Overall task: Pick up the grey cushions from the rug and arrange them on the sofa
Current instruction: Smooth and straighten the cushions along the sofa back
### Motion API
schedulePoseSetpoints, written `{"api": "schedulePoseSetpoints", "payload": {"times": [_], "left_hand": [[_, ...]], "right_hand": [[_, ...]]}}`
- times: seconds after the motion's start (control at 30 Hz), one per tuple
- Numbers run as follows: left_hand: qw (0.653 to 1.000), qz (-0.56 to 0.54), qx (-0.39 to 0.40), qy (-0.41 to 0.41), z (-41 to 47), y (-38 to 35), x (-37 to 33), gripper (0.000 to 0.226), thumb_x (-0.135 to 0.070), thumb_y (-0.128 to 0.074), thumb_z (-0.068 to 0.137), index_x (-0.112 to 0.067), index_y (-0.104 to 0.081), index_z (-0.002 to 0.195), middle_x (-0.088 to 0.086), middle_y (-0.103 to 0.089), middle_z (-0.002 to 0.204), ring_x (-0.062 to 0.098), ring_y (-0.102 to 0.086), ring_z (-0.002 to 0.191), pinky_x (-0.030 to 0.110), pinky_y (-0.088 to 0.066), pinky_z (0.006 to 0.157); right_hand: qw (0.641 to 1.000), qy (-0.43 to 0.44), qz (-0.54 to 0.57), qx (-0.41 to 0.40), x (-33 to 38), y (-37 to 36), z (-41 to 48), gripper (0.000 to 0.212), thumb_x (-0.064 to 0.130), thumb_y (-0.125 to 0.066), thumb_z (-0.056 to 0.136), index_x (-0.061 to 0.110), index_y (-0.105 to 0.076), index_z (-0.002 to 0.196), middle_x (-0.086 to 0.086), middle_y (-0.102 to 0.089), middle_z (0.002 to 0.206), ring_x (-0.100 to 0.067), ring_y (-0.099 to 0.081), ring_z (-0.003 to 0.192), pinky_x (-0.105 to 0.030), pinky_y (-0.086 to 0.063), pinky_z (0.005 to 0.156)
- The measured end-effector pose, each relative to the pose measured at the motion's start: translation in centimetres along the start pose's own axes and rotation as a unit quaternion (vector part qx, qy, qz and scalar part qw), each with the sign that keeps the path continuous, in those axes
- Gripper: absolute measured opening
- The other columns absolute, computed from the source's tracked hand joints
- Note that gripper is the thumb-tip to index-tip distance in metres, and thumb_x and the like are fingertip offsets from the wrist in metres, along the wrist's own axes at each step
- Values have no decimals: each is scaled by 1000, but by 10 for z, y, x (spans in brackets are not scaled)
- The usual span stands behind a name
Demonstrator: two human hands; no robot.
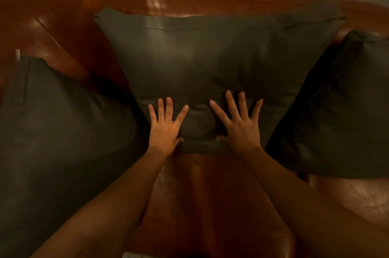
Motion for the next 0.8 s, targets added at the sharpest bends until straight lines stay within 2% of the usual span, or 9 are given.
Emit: {"api": "schedulePoseSetpoints", "payload": {"times": [0.1, 0.17, 0.27, 0.3, 0.43, 0.57, 0.67, 0.73, 0.8], "left_hand": [[999, -26, 22, -3, 9, -10, 0, 102, -50, -59, 84, -24, 30, 127, 31, 10, 152, 51, 8, 139, 61, 10, 108], [1000, -14, 27, -5, 14, -10, 2, 104, -50, -57, 85, -24, 37, 122, 30, 15, 152, 50, 13, 139, 60, 13, 107], [1000, -25, 14, -3, 21, -8, 3, 113, -50, -62, 80, -23, 39, 121, 30, 13, 152, 49, 12, 139, 59, 16, 104], [1000, -20, 12, -4, 23, -8, 3, 115, -50, -63, 80, -23, 41, 120, 30, 15, 152, 49, 13, 139, 58, 18, 102], [1000, -8, 11, -2, 24, -5, 4, 124, -50, -66, 77, -22, 48, 118, 27, 21, 152, 46, 18, 139, 58, 18, 103], [999, -25, -20, -12, 18, -1, 2, 135, -50, -72, 70, -25, 47, 127, 23, 26, 151, 44, 14, 141, 59, 11, 109], [995, -30, -93, -18, 2, 2, 0, 142, -58, -79, 54, -18, 23, 145, 24, 6, 154, 48, -11, 140, 64, -11, 108], [987, -70, -137, -33, -14, -1, -3, 130, -65, -67, 62, -16, 15, 149, 28, -7, 151, 47, -15, 136, 66, -18, 104], [977, -140, -163, -13, -30, -2, 3, 111, -73, -43, 75, -14, 14, 149, 30, -6, 150, 44, -9, 137, 64, -17, 105]], "right_hand": [[1000, -13, -11, 9, 2, -7, 7, 162, 54, -90, 32, 33, 19, 149, -7, -16, 152, -37, -20, 136, -73, -10, 96], [1000, -25, -13, 14, 2, -11, 11, 163, 55, -90, 31, 33, 20, 149, -8, -8, 155, -36, -19, 137, -73, -10, 96], [999, -29, -8, 9, 2, -15, 16, 163, 55, -89, 32, 34, 23, 148, -10, 19, 158, -35, -14, 139, -72, -6, 98], [999, -30, -7, 8, 2, -16, 18, 163, 55, -89, 32, 34, 24, 147, -9, 20, 158, -35, -13, 140, -72, -6, 98], [999, -45, -2, 23, 2, -15, 22, 165, 56, -89, 28, 33, 22, 148, -6, -3, 158, -34, -11, 141, -70, -7, 102], [998, -54, 8, 42, 2, -7, 20, 163, 55, -89, 29, 35, 21, 148, -5, 2, 158, -34, -3, 143, -69, 0, 105], [998, -41, 30, 26, 6, 5, 8, 150, 58, -86, 42, 35, 15, 150, -5, 5, 159, -34, 3, 145, -68, 3, 108], [994, -36, 88, -46, 5, 20, -7, 126, 56, -80, 59, 35, 2, 152, -2, -5, 160, -30, 0, 147, -64, -1, 111], [972, -107, 177, -114, -12, 34, -27, 104, 54, -67, 75, 34, -1, 153, -3, -9, 160, -26, 4, 147, -54, -1, 114]]}}
Point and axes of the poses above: each hand's wrist, its own z-axis towards the middle knuckle, its own y-axis out of the back of the hand, x = y × z, the point moved 6 cm from there along z, towards the middle knuckle
